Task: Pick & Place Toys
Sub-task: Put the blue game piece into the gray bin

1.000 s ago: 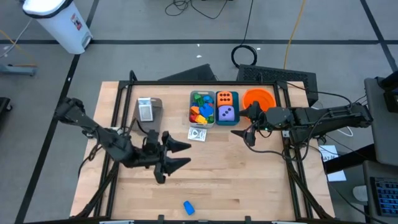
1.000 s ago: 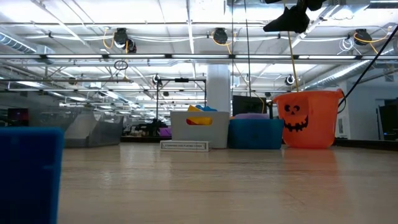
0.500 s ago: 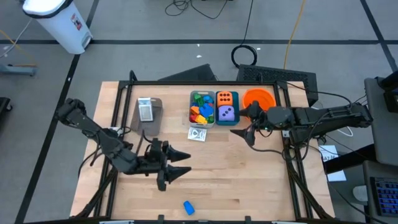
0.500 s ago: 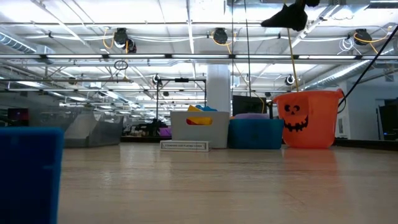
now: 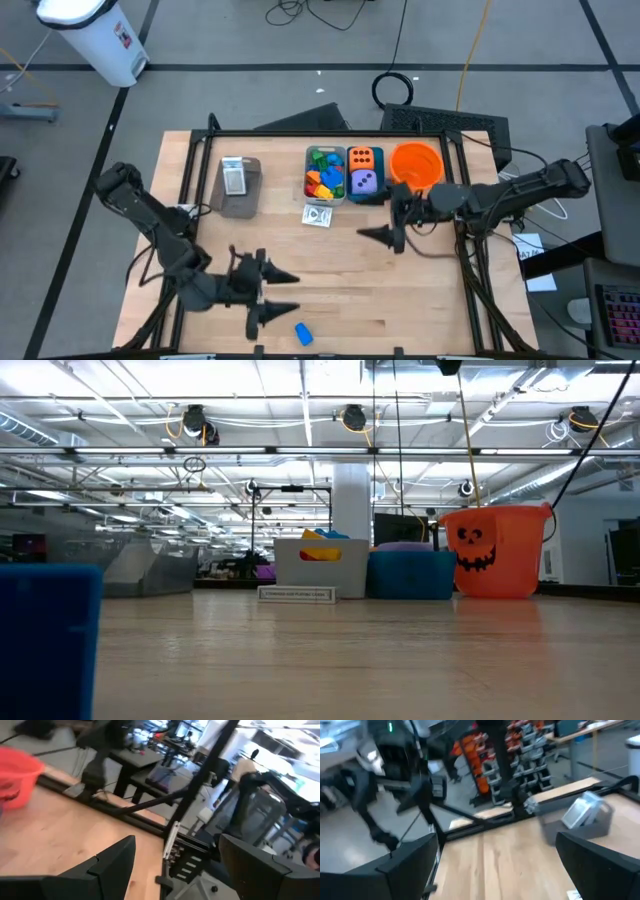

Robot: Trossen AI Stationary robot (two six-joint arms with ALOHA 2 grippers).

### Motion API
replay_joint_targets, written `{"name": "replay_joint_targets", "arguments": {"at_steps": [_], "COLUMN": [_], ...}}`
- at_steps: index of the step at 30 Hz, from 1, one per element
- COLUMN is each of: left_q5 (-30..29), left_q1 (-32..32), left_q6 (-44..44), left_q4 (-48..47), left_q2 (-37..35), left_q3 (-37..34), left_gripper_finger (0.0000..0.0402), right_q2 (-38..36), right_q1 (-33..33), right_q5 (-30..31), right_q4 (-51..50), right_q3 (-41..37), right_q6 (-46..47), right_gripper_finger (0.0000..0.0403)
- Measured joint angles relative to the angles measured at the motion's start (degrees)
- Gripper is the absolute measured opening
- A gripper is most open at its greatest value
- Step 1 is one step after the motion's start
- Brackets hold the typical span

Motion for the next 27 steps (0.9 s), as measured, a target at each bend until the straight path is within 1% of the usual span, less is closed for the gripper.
{"name": "replay_joint_targets", "arguments": {"at_steps": [2, 5, 7, 10, 12, 14, 17, 20, 24, 27], "left_q5": [1.41, 4.48, 8.08, 14.98, 20.2, 24.93, 30.2, 33.07, 36.81, 39.54], "left_q1": [-0.06, 0.18, 0.89, 1.72, 2.31, 2.9, 3.88, 4.89, 6.29, 7.19], "left_q6": [2.64, 6.65, 8.05, 10.27, 11.87, 13.39, 16.74, 21.65, 28.31, 30.85], "left_q4": [-1.26, -9.57, -17.85, -29.75, -35.1, -38.91, -40.67, -41.65, -41.76, -41.93], "left_q2": [2.35, 5.96, 8.82, 12.28, 14.1, 15.5, 17.0, 18.59, 21.98, 24.33], "left_q3": [3.11, 8.51, 12.54, 17.83, 19.97, 20.64, 20.64, 20.65, 20.67, 20.67], "left_gripper_finger": [0.0289, 0.0289, 0.0289, 0.0289, 0.0289, 0.0289, 0.0289, 0.0289, 0.0289, 0.0289], "right_q2": [1.43, 3.69, 5.14, 6.57, 7.01, 7.0, 6.02, 4.44, 1.54, -0.7], "right_q1": [1.88, 4.09, 5.41, 6.63, 6.96, 7.03, 7.16, 7.79, 10.55, 13.61], "right_q5": [0.06, 0.15, 0.17, 0.17, 0.19, 0.3, 0.39, 2.42, 9.87, 15.27], "right_q4": [0.2, 0.14, -0.02, -0.04, -0.09, -0.17, -0.14, -0.84, -2.42, -3.35], "right_q3": [0.0, 0.0, 0.0, 0.0, 0.0, -0.02, -0.02, -0.02, -0.02, -0.02], "right_q6": [-0.88, -1.03, -1.21, -2.6, -3.92, -4.26, -4.01, -4.56, -7.95, -8.82], "right_gripper_finger": [0.0396, 0.0396, 0.0396, 0.0396, 0.0396, 0.0396, 0.0396, 0.0396, 0.0396, 0.0396]}}
